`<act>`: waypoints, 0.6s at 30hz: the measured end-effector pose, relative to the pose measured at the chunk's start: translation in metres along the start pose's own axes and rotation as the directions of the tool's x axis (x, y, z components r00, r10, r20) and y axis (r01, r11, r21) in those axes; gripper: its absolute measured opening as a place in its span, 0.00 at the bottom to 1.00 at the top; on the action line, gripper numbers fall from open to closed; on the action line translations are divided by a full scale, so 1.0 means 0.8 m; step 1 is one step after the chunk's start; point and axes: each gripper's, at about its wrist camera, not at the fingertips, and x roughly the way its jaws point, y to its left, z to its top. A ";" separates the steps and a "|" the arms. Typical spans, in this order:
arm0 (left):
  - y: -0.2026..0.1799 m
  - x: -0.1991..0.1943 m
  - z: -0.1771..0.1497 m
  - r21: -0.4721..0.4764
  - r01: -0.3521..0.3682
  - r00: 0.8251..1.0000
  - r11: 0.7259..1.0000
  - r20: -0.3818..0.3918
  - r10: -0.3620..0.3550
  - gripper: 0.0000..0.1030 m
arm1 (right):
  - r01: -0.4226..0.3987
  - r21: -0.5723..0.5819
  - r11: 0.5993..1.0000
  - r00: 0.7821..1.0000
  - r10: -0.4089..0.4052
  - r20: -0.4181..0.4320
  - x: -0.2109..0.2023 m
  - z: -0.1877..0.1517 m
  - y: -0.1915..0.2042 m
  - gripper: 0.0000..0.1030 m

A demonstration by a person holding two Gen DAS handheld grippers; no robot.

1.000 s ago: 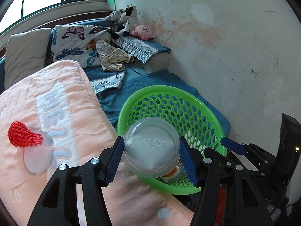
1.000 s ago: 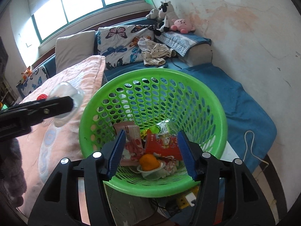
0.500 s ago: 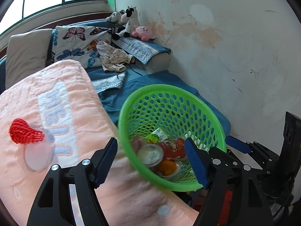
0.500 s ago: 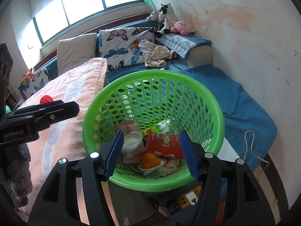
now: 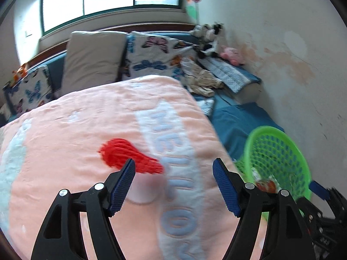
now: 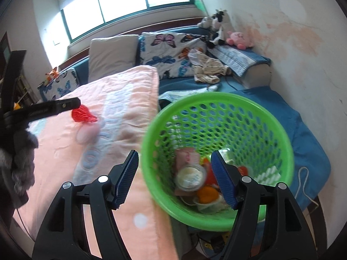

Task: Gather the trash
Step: 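Grasp the red mesh net with the left tool while the right tool grasps the clear plastic lid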

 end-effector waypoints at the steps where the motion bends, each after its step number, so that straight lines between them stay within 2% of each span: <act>1: 0.014 0.003 0.004 -0.025 -0.022 1.000 0.999 -0.002 0.022 0.72 | -0.005 -0.009 1.000 1.000 0.005 -0.001 0.002 0.001 0.005 0.68; 4: 0.049 0.016 0.014 -0.094 -0.063 0.998 0.994 -0.017 0.062 0.75 | -0.025 -0.040 0.999 1.000 0.025 -0.009 0.010 0.010 0.023 0.69; 9: 0.086 0.043 0.020 -0.171 -0.094 0.994 0.981 -0.064 0.084 0.79 | -0.059 -0.088 0.994 0.998 0.056 -0.028 0.024 0.018 0.050 0.70; 18: 0.118 0.094 0.013 -0.303 -0.073 0.987 0.950 -0.157 0.026 0.80 | -0.115 -0.147 0.983 0.992 0.105 -0.070 0.053 0.028 0.095 0.71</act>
